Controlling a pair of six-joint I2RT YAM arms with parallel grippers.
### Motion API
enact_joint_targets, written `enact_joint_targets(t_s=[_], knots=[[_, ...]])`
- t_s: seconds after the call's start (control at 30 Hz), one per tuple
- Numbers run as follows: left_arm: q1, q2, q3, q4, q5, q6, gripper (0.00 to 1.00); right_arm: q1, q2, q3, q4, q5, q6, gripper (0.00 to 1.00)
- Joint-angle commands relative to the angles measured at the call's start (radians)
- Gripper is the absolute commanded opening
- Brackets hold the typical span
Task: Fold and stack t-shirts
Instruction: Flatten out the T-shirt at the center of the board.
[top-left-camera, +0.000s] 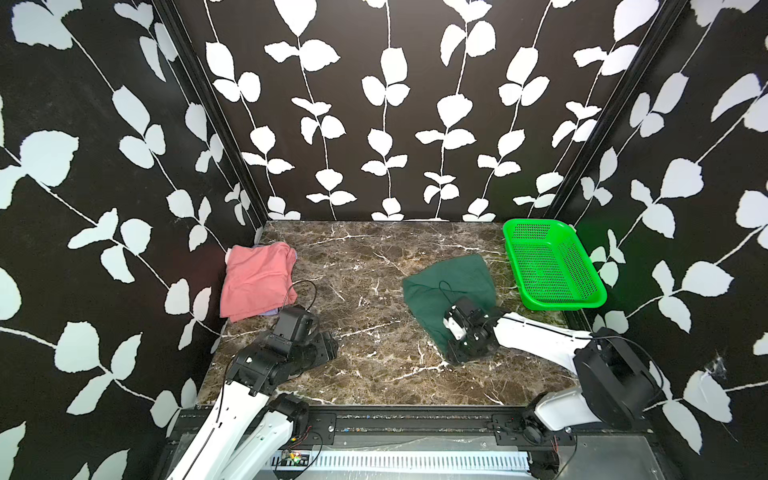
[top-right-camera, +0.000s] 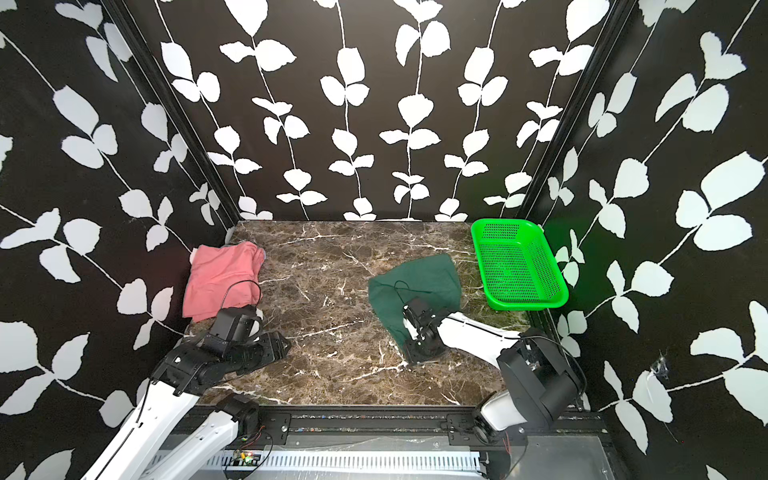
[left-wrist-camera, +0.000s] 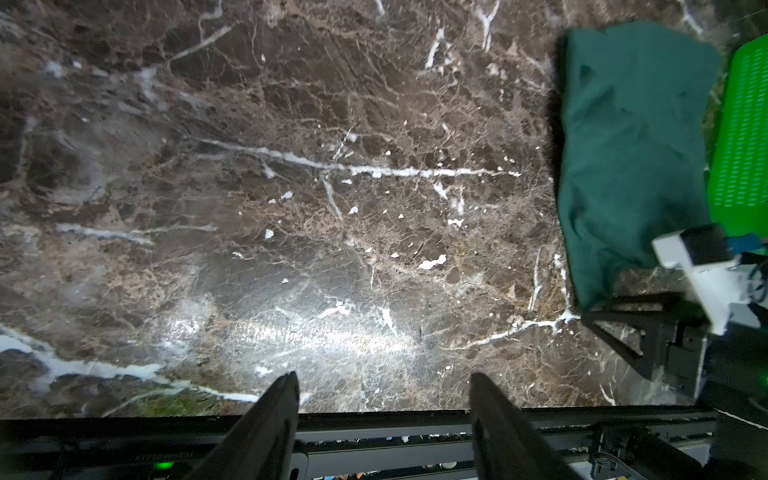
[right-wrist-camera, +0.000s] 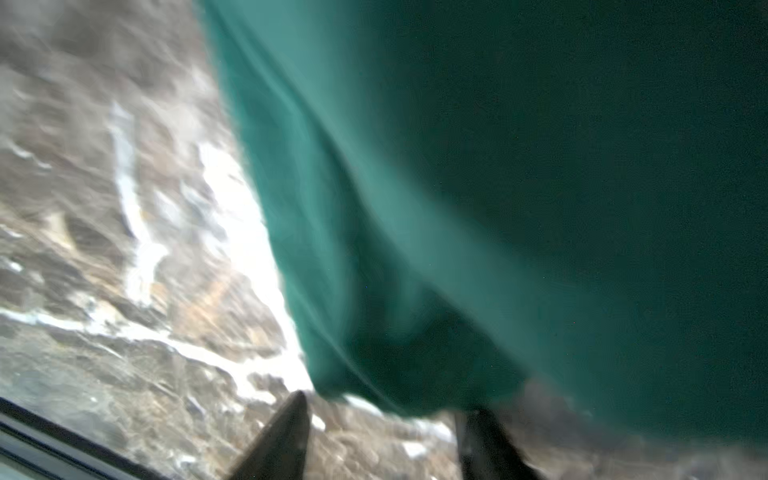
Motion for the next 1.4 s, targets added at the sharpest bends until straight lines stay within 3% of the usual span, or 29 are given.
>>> enact_joint_targets(t_s=[0.0, 0.17, 0.2, 0.27, 0.3, 0.43, 0.73, 0.87, 0.97, 1.17, 1.27, 1.37], knots=[[-0.004, 0.070, 0.003, 0.034, -0.015, 0.078, 0.70, 0.006, 0.047, 0.080, 0.091, 0.015, 0.011, 0.66], [-0.004, 0.251, 0.081, 0.072, -0.015, 0.168, 0.70, 0.009, 0.113, 0.107, 0.130, 0.000, 0.070, 0.66], [-0.005, 0.273, 0.093, 0.081, -0.014, 0.181, 0.70, 0.009, 0.129, 0.116, 0.134, 0.000, 0.075, 0.58], [-0.004, 0.314, 0.116, 0.111, -0.022, 0.217, 0.70, 0.009, 0.194, 0.153, 0.130, -0.002, 0.076, 0.07], [-0.005, 0.329, 0.124, 0.124, -0.026, 0.231, 0.70, 0.010, 0.221, 0.176, 0.120, 0.003, 0.076, 0.00], [-0.004, 0.425, 0.151, 0.187, -0.036, 0.303, 0.70, 0.027, 0.342, 0.385, -0.030, 0.015, 0.041, 0.00], [-0.004, 0.658, 0.178, 0.305, 0.035, 0.336, 0.68, 0.213, 0.614, 1.526, -0.804, 0.087, -0.082, 0.00], [-0.004, 0.694, 0.173, 0.359, 0.016, 0.328, 0.68, 0.272, 0.643, 1.807, -1.010, 0.164, -0.036, 0.00], [-0.004, 0.738, 0.166, 0.402, 0.014, 0.323, 0.67, 0.287, 0.580, 1.876, -1.049, 0.220, -0.003, 0.00], [-0.005, 0.863, 0.178, 0.465, 0.026, 0.299, 0.62, 0.304, 0.389, 1.837, -0.959, 0.281, 0.003, 0.00], [-0.005, 0.904, 0.189, 0.489, 0.022, 0.293, 0.57, 0.303, 0.355, 1.840, -0.912, 0.227, 0.014, 0.00], [-0.005, 0.932, 0.207, 0.496, -0.017, 0.293, 0.56, 0.295, 0.388, 1.888, -0.896, 0.095, 0.037, 0.00]])
